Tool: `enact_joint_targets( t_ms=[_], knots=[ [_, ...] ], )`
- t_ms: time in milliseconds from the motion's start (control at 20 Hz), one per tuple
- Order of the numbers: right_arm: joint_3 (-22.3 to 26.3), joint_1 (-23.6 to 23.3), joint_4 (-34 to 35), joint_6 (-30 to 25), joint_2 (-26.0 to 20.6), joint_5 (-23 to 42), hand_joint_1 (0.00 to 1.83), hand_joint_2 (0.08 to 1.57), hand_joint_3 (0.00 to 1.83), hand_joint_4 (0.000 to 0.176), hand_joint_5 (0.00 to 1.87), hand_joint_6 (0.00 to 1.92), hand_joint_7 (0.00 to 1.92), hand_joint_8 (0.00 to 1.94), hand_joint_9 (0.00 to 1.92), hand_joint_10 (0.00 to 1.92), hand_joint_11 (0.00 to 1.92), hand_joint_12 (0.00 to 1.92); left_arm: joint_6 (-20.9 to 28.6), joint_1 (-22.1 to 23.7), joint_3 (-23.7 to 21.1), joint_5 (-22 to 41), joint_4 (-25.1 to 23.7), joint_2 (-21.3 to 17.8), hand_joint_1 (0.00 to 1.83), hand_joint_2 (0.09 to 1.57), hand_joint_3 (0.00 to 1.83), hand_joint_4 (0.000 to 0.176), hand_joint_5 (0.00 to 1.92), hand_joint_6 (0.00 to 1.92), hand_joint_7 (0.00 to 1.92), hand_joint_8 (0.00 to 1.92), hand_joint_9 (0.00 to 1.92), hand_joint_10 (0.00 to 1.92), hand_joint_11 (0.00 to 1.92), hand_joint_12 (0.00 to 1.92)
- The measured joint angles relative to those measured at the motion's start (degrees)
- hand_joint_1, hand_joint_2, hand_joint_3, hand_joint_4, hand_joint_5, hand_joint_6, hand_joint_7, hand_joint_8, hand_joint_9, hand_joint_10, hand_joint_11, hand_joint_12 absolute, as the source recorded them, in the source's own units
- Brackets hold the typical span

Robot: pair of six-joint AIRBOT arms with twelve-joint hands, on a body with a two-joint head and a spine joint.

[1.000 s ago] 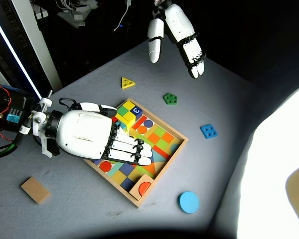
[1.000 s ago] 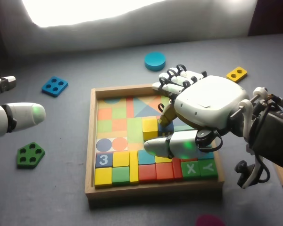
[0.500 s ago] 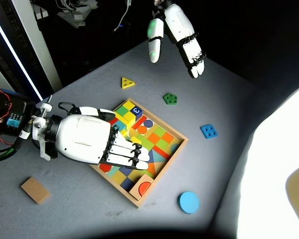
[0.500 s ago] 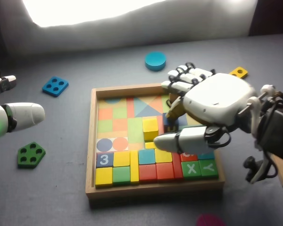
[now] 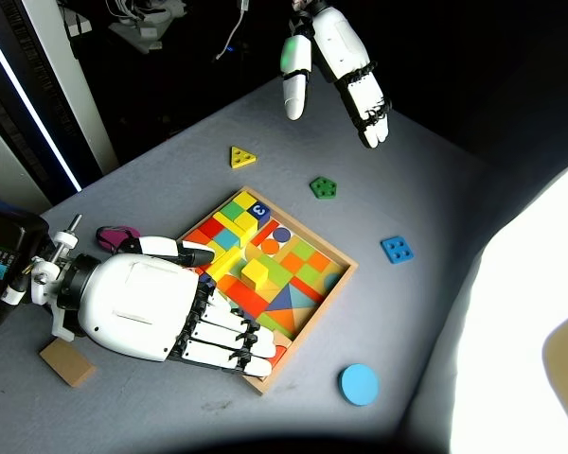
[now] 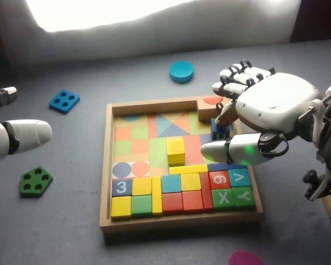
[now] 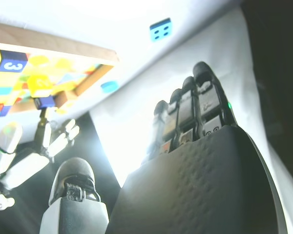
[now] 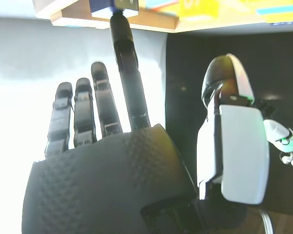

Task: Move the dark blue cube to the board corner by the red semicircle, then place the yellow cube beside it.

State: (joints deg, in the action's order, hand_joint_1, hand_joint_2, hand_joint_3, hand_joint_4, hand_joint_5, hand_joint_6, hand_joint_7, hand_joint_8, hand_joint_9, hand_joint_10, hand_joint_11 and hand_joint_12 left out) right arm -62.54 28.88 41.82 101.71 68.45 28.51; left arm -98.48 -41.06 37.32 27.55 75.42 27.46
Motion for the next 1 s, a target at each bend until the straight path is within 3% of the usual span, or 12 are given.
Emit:
enact_joint_targets(
  t_ms=[50,100,150,400,500,650,850,1000],
  knots=[
    [-0.4,0.0,-0.1,-0.1,0.0,-0.1,0.0,1.07,0.0,0.036,0.82,0.0,0.16,0.0,0.0,0.0,0.0,0.0,0.0,0.0,0.0,0.1,0.0,-0.1,0.0,1.07,0.0,0.003,0.0,0.0,0.01,0.0,0.01,0.0,0.0,0.25],
    [-0.7,0.0,-0.1,-0.3,0.1,0.0,0.0,1.07,0.0,0.036,0.82,0.0,0.16,0.0,0.0,0.0,0.0,0.0,0.1,0.0,0.0,0.2,0.0,-0.1,0.0,1.07,0.0,0.003,0.0,0.0,0.01,0.0,0.01,0.0,0.0,0.25],
    [-1.3,0.0,0.0,-0.4,0.4,0.3,0.0,1.08,0.0,0.023,0.8,0.0,0.17,0.0,0.0,0.0,0.0,0.0,0.2,0.0,0.0,0.2,0.0,-0.1,0.0,1.07,0.0,0.0,0.0,0.0,0.02,0.0,0.01,0.0,0.0,0.21],
    [-2.6,0.0,0.0,-0.5,0.9,0.5,0.0,1.06,0.0,0.032,0.8,0.01,0.19,0.02,0.0,0.0,0.0,0.0,0.2,0.0,0.0,0.3,0.0,-0.1,0.0,1.07,0.0,0.0,0.0,0.0,0.0,0.0,0.0,0.0,0.0,0.13],
    [-3.0,0.0,0.0,-0.8,1.0,0.7,0.0,1.06,0.0,0.019,0.82,0.01,0.25,0.01,0.02,0.01,0.0,0.0,0.2,0.0,0.0,0.3,0.0,-0.1,0.0,1.08,0.0,0.0,0.0,0.0,0.0,0.0,0.0,0.0,0.0,0.12],
    [-3.2,0.0,0.0,-1.0,1.0,0.8,0.0,1.06,0.0,0.019,0.84,0.02,0.28,0.02,0.03,0.01,0.0,0.0,0.2,0.0,0.0,0.3,0.0,-0.1,0.0,1.08,0.0,0.0,0.0,0.0,0.0,0.0,0.0,0.0,0.0,0.12],
    [-3.2,-0.2,0.1,-0.9,1.1,1.2,0.0,1.06,0.0,0.001,0.84,0.01,0.31,0.02,0.03,0.01,0.0,0.0,0.2,0.0,0.0,0.3,0.0,-0.1,0.0,1.08,0.0,0.0,0.0,0.0,0.0,0.0,0.0,0.0,0.0,0.08],
    [-3.2,-1.6,0.6,-1.3,0.7,0.6,0.0,1.07,0.0,0.008,0.84,0.01,0.28,0.0,0.02,0.0,0.0,0.0,0.2,0.0,0.0,0.3,0.0,-0.1,0.0,1.08,0.0,0.0,0.0,0.0,0.0,0.0,0.0,0.0,0.0,0.15]
  ],
)
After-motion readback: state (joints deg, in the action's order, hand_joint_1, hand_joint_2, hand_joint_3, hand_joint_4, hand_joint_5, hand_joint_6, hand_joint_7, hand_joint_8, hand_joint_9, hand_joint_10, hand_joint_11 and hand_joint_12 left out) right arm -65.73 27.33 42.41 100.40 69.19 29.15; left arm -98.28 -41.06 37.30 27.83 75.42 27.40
